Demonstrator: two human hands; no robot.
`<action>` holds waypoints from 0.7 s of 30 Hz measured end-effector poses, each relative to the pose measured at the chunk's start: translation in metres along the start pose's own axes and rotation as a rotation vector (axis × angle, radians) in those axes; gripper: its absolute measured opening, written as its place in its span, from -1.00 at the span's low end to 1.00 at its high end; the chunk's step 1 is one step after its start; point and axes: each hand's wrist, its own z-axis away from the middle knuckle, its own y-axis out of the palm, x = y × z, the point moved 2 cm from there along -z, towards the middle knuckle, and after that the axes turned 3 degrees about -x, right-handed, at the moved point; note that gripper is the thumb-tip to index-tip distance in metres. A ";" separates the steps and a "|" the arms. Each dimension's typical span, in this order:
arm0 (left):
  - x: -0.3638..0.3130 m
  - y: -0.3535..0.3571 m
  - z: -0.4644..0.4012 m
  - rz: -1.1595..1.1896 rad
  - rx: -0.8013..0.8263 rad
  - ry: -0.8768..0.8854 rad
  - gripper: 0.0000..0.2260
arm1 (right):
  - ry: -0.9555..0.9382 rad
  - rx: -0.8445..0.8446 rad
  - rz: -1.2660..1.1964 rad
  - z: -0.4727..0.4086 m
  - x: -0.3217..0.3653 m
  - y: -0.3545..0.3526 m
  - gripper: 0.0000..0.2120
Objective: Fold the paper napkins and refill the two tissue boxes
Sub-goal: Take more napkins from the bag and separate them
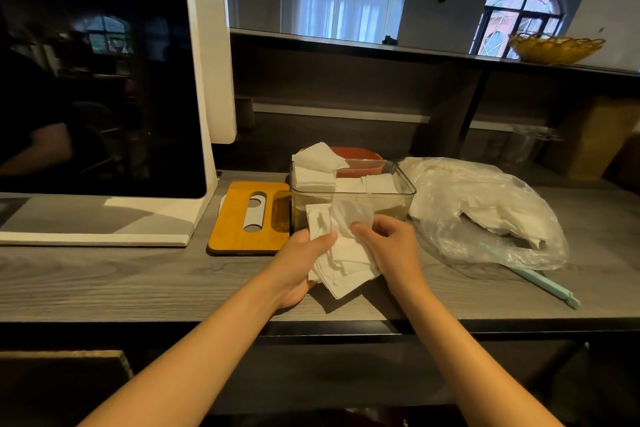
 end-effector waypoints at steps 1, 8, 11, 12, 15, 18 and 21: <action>0.000 0.000 0.000 0.023 0.008 -0.014 -0.81 | 0.008 -0.015 -0.018 0.000 -0.001 -0.001 -0.86; -0.003 -0.004 0.002 0.225 0.012 -0.089 -0.75 | 0.238 -0.218 -0.314 -0.005 0.000 -0.017 -0.92; -0.006 -0.005 0.001 0.281 0.050 -0.090 -0.67 | 0.338 -0.177 -0.494 -0.005 0.007 -0.022 -0.88; -0.007 -0.006 0.001 0.285 0.054 -0.083 -0.65 | 0.370 -0.129 -0.510 -0.004 0.008 -0.022 -0.87; -0.006 -0.008 0.001 0.269 0.065 -0.106 -0.69 | 0.386 0.138 -0.431 0.007 0.014 -0.021 -0.82; -0.002 -0.009 -0.002 0.184 0.047 -0.095 -0.77 | 0.309 0.284 -0.248 0.021 0.017 -0.018 -0.81; 0.000 -0.009 -0.004 0.126 0.037 -0.054 -0.76 | 0.344 0.195 -0.112 0.027 0.013 -0.019 -0.85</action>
